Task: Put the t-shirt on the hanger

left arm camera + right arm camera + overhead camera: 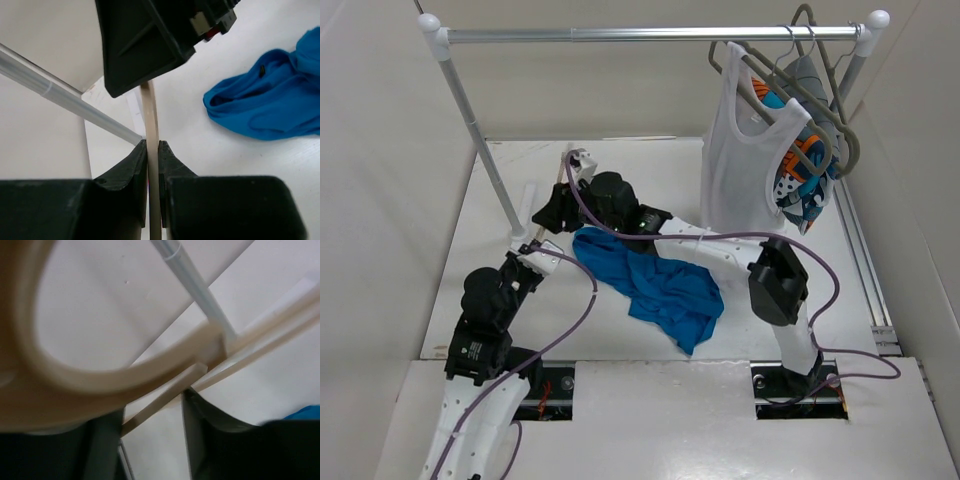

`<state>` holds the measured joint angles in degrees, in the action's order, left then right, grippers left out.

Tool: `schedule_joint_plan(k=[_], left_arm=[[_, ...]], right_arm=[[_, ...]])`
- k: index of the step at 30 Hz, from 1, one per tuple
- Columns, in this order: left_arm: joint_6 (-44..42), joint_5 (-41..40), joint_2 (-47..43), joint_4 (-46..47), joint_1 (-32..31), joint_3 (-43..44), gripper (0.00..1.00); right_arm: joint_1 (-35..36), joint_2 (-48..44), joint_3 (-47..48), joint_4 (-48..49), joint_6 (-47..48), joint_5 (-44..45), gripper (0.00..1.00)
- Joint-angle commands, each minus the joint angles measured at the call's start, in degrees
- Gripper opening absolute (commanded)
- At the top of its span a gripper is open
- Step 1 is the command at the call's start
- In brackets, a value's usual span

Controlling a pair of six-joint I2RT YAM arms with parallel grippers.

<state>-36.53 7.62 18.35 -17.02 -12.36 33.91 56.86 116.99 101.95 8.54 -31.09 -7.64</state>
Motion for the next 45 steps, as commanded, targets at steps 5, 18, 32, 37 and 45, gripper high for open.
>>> schedule_joint_plan(k=[5,18,32,37,45], left_arm=[[-3.89,11.19,-2.53,2.43,-0.56,0.28,0.00],[8.99,25.17,-2.00,-0.22,-0.56,3.27,0.81],[24.32,18.14,4.06,4.10,-0.56,7.13,0.70],[27.47,16.11,7.23,4.10,-0.56,7.13,0.48],[28.80,16.82,11.16,6.04,-0.56,5.73,0.48]], right_arm=[[0.80,-1.14,-3.42,2.71,-2.04,1.57,0.10],[-3.68,-6.86,-13.52,2.71,11.74,-3.16,0.00],[-11.42,-20.65,-22.50,-4.04,36.79,-14.59,0.00],[-13.61,-25.92,-21.45,-11.77,42.85,-18.37,0.00],[-17.65,-33.66,-16.87,-39.18,56.83,-11.53,0.00]])
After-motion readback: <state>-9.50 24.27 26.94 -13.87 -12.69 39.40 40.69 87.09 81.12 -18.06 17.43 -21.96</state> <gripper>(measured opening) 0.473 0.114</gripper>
